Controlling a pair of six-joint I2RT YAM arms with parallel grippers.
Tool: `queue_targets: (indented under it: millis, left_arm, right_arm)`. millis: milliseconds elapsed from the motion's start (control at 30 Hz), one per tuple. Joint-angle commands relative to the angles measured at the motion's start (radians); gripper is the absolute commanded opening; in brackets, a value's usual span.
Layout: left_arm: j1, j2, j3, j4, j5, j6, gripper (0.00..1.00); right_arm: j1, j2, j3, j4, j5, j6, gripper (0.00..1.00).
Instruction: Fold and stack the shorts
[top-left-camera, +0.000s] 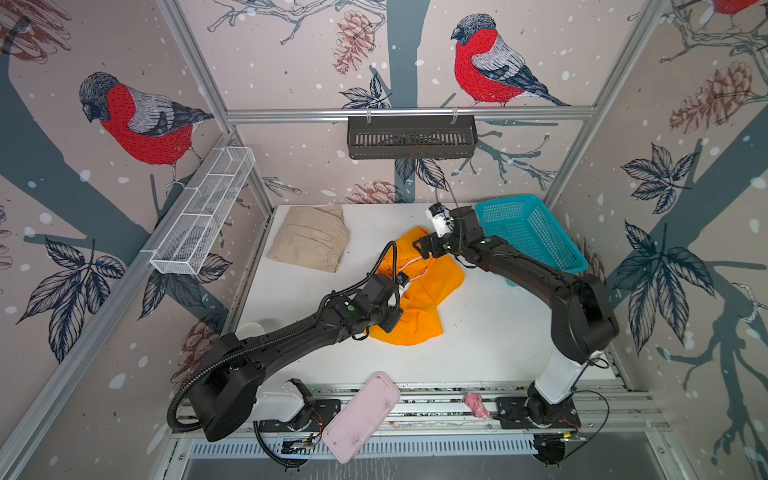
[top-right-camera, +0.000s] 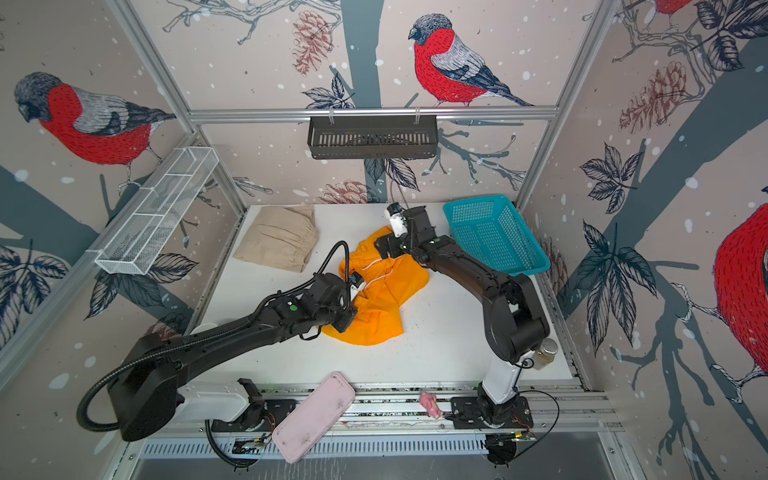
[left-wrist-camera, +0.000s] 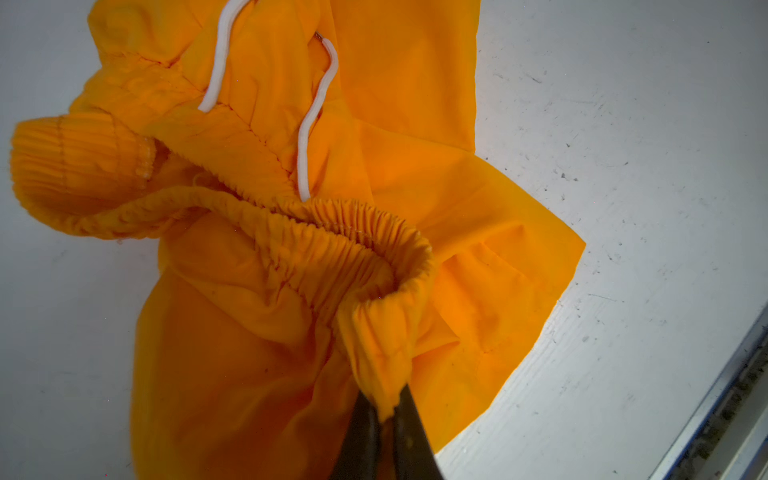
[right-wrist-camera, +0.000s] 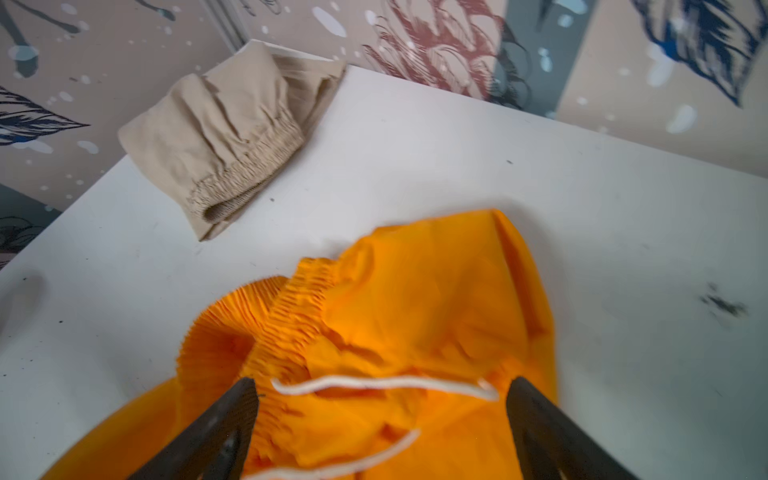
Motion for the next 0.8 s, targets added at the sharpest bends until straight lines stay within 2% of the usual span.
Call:
queue_targets:
  millis: [0, 100, 233, 367, 500, 667, 733, 767]
  left_arm:
    - [-0.001, -0.037, -0.054, 0.068, -0.054, -0.065, 0.00]
    - [-0.001, -0.081, -0.082, 0.083, -0.111, -0.086, 0.00]
    - [-0.001, -0.131, -0.087, 0.066, -0.221, -0.134, 0.00]
    - [-0.001, -0.160, -0.113, 0.086, -0.270, -0.142, 0.00]
    - [-0.001, -0.164, -0.122, 0.085, -0.301, -0.151, 0.00]
    - [0.000, -0.166, -0.114, 0.074, -0.343, -0.159, 0.00]
    - [0.000, -0.173, -0.110, 0.074, -0.354, -0.162, 0.00]
    - [0.000, -0.176, -0.107, 0.072, -0.361, -0.162, 0.00]
  right_arm:
    - [0.058, 0.123, 0.158, -0.157, 0.119, -0.025, 0.95]
    - [0.093, 0.234, 0.295, -0.281, 0.222, -0.054, 0.97]
    - [0.043, 0.209, 0.224, -0.227, 0.131, -0.027, 0.96]
    - [-0.033, 0.177, 0.134, -0.165, 0.002, 0.009, 0.92]
    - [-0.034, 0.192, 0.087, -0.151, -0.044, -0.004, 0.91]
    - [-0.037, 0.238, 0.046, -0.109, -0.047, 0.013, 0.90]
    - [-0.045, 0.258, 0.044, -0.084, -0.084, 0.027, 0.83]
    - [-0.046, 0.259, 0.042, -0.071, -0.093, 0.037, 0.74]
